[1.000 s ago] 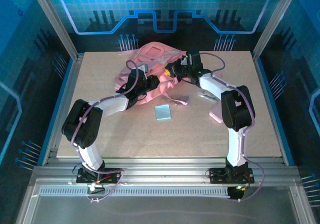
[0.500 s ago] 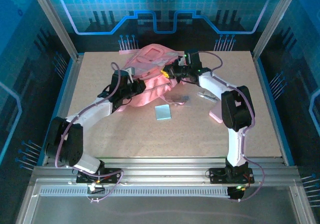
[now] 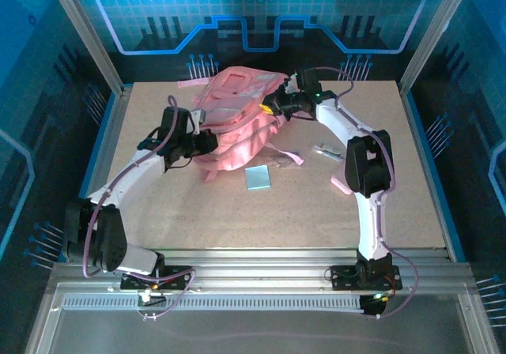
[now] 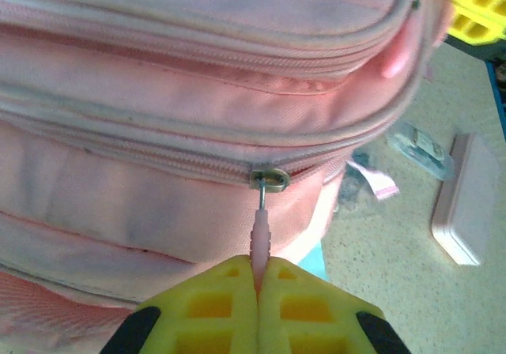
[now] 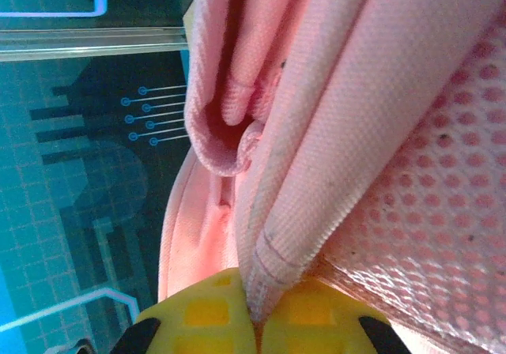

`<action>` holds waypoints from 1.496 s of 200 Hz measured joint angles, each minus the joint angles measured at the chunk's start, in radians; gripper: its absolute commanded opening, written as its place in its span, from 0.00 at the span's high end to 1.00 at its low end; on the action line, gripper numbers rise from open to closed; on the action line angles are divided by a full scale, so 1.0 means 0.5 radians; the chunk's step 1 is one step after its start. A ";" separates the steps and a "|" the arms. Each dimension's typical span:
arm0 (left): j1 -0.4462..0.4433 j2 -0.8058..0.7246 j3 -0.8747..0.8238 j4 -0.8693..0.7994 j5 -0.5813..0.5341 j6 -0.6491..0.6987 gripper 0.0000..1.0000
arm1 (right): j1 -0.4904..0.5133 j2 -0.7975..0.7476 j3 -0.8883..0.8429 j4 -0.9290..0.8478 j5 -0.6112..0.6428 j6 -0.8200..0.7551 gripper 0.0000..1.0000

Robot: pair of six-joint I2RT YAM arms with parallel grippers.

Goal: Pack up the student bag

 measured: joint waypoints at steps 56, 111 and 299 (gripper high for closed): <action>-0.264 0.175 0.188 -0.095 -0.002 -0.059 1.00 | -0.028 -0.158 -0.175 -0.062 0.146 -0.222 0.21; -0.369 0.422 0.303 0.022 0.082 -0.200 1.00 | -0.055 -0.832 -0.981 -0.007 0.170 -0.276 0.20; -0.150 0.161 0.074 -0.022 -0.090 -0.193 1.00 | 0.019 -0.688 -1.149 0.227 0.087 -0.263 1.00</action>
